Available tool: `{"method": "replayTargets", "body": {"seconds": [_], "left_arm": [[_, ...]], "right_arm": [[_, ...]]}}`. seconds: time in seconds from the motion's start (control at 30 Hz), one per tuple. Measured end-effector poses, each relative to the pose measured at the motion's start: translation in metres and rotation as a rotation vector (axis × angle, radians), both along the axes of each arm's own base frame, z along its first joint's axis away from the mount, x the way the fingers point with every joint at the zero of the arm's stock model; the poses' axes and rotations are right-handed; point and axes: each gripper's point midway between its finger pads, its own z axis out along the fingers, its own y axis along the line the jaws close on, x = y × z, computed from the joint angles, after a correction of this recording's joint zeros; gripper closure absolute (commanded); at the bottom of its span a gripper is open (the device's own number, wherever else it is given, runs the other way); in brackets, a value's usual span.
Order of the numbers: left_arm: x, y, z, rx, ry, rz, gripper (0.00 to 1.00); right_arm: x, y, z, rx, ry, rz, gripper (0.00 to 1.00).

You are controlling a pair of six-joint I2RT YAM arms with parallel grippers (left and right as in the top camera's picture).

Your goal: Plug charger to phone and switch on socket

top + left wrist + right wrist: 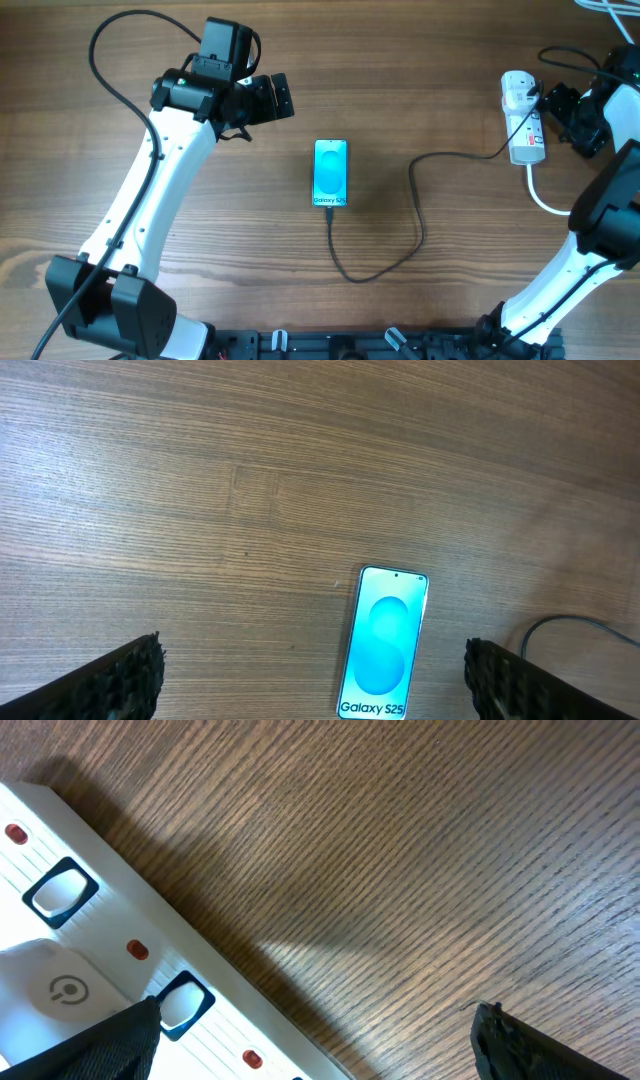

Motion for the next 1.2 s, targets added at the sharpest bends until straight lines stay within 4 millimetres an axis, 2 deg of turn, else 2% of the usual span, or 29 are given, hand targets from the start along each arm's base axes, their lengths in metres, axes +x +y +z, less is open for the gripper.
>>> {"method": "replayTargets", "body": {"seconds": [0.23, 0.43, 1.2], "left_arm": [[0.000, 0.000, 0.000, 0.000, 0.000, 0.000, 0.00], [0.000, 0.000, 0.000, 0.000, 0.000, 0.000, 0.00], [0.000, 0.000, 0.000, 0.000, 0.000, 0.000, 0.00]], "right_arm": [[0.000, -0.004, -0.001, -0.023, 0.005, -0.005, 0.00], [-0.001, -0.004, -0.009, -0.018, 0.018, -0.002, 0.00], [-0.002, 0.000, -0.010, 0.017, 0.016, -0.001, 0.00]]}}
